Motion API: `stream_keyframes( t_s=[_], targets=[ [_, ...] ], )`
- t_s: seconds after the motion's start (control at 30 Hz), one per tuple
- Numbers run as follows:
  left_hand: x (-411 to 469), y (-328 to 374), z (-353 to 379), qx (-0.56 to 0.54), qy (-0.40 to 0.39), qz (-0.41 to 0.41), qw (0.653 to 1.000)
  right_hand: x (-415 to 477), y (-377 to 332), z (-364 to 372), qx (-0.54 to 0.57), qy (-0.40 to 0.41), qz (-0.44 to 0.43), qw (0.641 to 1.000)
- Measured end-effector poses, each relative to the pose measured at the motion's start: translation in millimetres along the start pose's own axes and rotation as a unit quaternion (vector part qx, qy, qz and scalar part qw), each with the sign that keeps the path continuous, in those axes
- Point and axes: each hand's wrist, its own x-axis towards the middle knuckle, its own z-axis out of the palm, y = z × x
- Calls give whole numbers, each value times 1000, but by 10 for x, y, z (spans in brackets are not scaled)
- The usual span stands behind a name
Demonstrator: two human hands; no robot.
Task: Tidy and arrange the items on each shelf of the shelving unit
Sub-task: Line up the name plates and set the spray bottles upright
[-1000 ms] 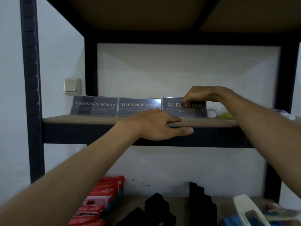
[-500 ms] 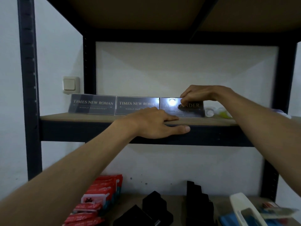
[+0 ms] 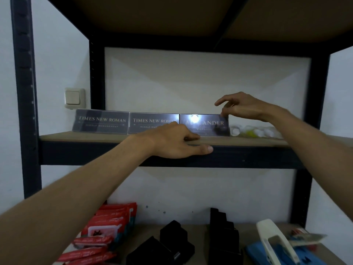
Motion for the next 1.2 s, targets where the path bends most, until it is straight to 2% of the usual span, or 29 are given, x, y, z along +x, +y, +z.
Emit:
stream_keyframes(
  t_s=[0.2,0.33,0.43,0.7,0.83,1.03,1.2],
  targets=[
    [95,267,-8,-41,16,49,998,-253,85,-52,-27,12,27,999],
    [216,532,92,-41,29,80,996,-383,151,-9,-70,-25,42,996],
    [305,706,133,-35,45,69,996,-388,217,-1,-99,-46,46,993],
    [547,994,221,10,38,52,998,-374,269,-43,-166,-86,-58,981],
    [644,1056,410,11,61,55,997,-321,284,-18,-189,-102,-117,970],
    [619,1079,418,19,53,44,997,-296,278,-128,-203,-160,-126,958],
    [548,1150,401,55,49,23,997,-215,365,-74,-181,-124,-165,962]
  ],
)
